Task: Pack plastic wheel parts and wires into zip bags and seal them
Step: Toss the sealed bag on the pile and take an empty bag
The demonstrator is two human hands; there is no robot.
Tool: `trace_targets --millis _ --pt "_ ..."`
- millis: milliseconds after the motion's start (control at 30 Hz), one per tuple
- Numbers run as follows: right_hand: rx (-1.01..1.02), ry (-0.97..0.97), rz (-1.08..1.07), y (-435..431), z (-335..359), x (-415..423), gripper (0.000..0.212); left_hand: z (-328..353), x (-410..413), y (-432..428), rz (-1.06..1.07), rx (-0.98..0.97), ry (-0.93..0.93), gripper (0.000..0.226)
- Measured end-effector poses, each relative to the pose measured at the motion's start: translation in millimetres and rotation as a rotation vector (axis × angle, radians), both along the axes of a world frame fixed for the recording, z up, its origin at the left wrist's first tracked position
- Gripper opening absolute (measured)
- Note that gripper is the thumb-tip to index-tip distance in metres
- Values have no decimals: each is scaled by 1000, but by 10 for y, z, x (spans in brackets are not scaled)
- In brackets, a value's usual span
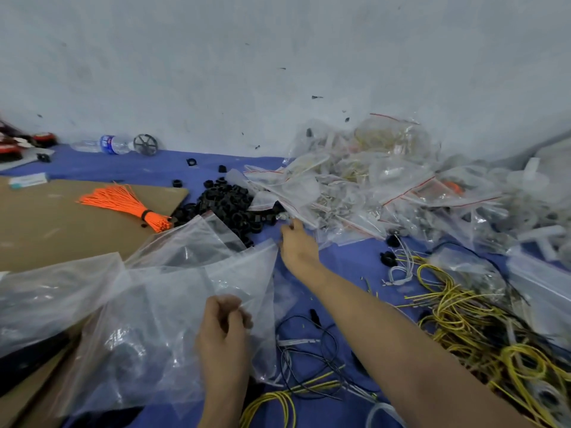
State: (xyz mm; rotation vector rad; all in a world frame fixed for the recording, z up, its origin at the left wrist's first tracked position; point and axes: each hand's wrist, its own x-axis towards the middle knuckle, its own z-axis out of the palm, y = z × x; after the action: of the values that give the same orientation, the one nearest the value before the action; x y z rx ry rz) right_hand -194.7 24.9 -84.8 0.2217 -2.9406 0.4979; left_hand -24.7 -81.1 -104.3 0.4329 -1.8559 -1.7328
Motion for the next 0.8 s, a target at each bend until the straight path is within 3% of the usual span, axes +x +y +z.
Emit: trace_targets --millis 100,233,333,433,567,667,800 --pt "-189 -66 -83 125 117 170 11 12 -1 -30 -49 -67 31 39" --pt "-957 -291 -131 282 443 694 11 135 97 72 -120 -341 133 47" --pt "-1241 -368 -85 391 634 1219 26 318 256 263 -212 -589 320 44" --pt "-1184 -396 -39 542 786 1487 44 456 403 506 -432 -435 382 32" --pt "-946 -312 58 949 891 1541 20 673 350 928 -434 145 163 39" --pt "-918 -420 100 1179 817 1548 21 627 248 1131 -358 129 98 24" --pt "-858 -445 82 1350 751 1514 33 395 202 1286 -413 31 106 18"
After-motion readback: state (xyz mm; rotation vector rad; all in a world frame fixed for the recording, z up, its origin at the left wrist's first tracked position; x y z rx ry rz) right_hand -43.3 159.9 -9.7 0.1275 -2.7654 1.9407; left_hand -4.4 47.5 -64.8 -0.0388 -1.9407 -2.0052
